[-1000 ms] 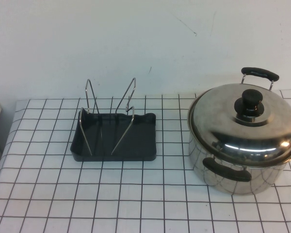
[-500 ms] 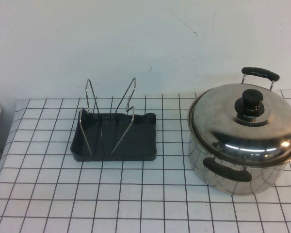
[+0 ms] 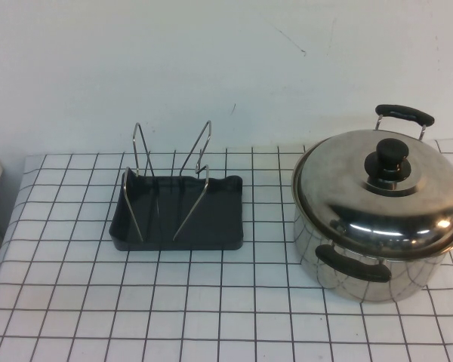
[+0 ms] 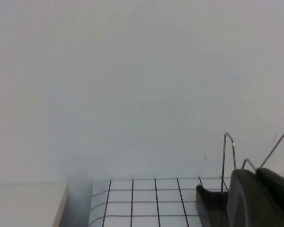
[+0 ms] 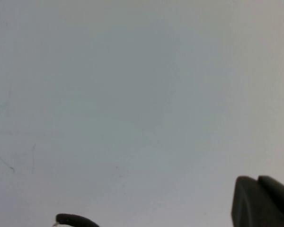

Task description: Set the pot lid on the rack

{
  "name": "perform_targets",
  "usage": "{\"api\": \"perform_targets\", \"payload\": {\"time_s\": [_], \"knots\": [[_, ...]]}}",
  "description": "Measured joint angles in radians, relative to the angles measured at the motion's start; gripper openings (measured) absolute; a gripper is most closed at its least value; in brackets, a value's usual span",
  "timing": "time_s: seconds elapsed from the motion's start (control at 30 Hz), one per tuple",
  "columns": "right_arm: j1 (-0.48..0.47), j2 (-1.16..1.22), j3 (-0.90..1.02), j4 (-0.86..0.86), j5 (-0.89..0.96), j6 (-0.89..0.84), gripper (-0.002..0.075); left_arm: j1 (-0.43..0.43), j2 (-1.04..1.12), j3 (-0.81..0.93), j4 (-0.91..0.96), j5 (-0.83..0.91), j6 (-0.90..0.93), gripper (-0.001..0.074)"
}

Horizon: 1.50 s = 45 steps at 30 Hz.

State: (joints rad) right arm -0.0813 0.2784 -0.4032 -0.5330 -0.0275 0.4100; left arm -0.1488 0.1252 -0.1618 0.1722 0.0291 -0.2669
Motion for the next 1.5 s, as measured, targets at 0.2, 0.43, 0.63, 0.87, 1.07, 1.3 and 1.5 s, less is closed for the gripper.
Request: {"api": "perform_targets", "payload": {"time_s": [0.2,0.43,0.63,0.87,1.07,1.3,1.5], "knots": [[0.0,0.269,-0.016,-0.302,-0.277,0.272,-0.0002,0.0,0.086,0.0,0.002,-0.029,-0.015,-0.0003],[0.0,0.629,-0.103,-0.523,-0.594,0.417,-0.0003,0.0,0.098,0.0,0.002,-0.043,-0.031,-0.0001],[0.0,0.879,-0.151,-0.491,-0.862,0.291,-0.0003,0.0,0.098,0.0,0.002,-0.051,-0.035,-0.0001],[0.002,1.101,-0.186,-0.446,-1.106,0.14,0.0065,0.0,0.098,0.0,0.002,-0.051,-0.035,-0.0001],[0.006,1.251,-0.24,-0.448,-1.12,0.129,0.0426,0.0,0.098,0.002,0.003,-0.056,-0.035,-0.0001],[0.015,1.379,-0.328,-0.472,-1.12,0.126,0.0582,0.0,0.098,0.011,0.007,-0.078,-0.035,-0.0001],[0.034,1.441,-0.377,-0.47,-1.108,0.121,0.0588,0.0,0.1,0.011,0.007,-0.082,-0.035,-0.0001]]}}
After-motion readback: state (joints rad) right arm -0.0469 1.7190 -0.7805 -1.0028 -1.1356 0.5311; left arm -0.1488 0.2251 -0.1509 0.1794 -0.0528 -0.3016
